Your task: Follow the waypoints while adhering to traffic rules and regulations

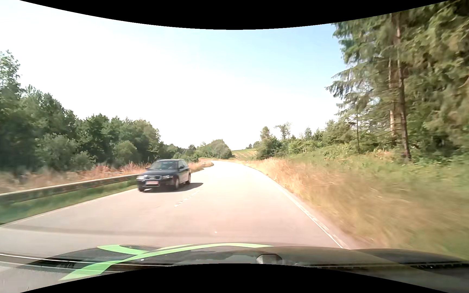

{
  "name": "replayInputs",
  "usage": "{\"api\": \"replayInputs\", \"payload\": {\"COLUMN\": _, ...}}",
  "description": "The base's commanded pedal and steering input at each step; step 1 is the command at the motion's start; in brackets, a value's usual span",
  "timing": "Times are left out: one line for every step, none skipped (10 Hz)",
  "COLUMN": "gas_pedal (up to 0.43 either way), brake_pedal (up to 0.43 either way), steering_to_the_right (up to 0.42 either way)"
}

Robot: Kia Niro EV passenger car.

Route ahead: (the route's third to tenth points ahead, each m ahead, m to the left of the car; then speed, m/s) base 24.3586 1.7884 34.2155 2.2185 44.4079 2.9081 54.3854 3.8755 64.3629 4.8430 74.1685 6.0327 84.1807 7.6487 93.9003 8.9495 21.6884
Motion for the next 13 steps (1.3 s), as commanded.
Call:
{"api": "replayInputs", "payload": {"gas_pedal": 0.130, "brake_pedal": 0.000, "steering_to_the_right": -0.009}}
{"api": "replayInputs", "payload": {"gas_pedal": 0.130, "brake_pedal": 0.000, "steering_to_the_right": -0.009}}
{"api": "replayInputs", "payload": {"gas_pedal": 0.130, "brake_pedal": 0.000, "steering_to_the_right": -0.009}}
{"api": "replayInputs", "payload": {"gas_pedal": 0.150, "brake_pedal": 0.000, "steering_to_the_right": -0.009}}
{"api": "replayInputs", "payload": {"gas_pedal": 0.157, "brake_pedal": 0.000, "steering_to_the_right": -0.009}}
{"api": "replayInputs", "payload": {"gas_pedal": 0.157, "brake_pedal": 0.000, "steering_to_the_right": -0.009}}
{"api": "replayInputs", "payload": {"gas_pedal": 0.157, "brake_pedal": 0.000, "steering_to_the_right": -0.011}}
{"api": "replayInputs", "payload": {"gas_pedal": 0.157, "brake_pedal": 0.000, "steering_to_the_right": -0.014}}
{"api": "replayInputs", "payload": {"gas_pedal": 0.157, "brake_pedal": 0.000, "steering_to_the_right": -0.015}}
{"api": "replayInputs", "payload": {"gas_pedal": 0.157, "brake_pedal": 0.000, "steering_to_the_right": -0.015}}
{"api": "replayInputs", "payload": {"gas_pedal": 0.169, "brake_pedal": 0.000, "steering_to_the_right": -0.014}}
{"api": "replayInputs", "payload": {"gas_pedal": 0.177, "brake_pedal": 0.000, "steering_to_the_right": -0.014}}
{"api": "replayInputs", "payload": {"gas_pedal": 0.177, "brake_pedal": 0.000, "steering_to_the_right": -0.014}}
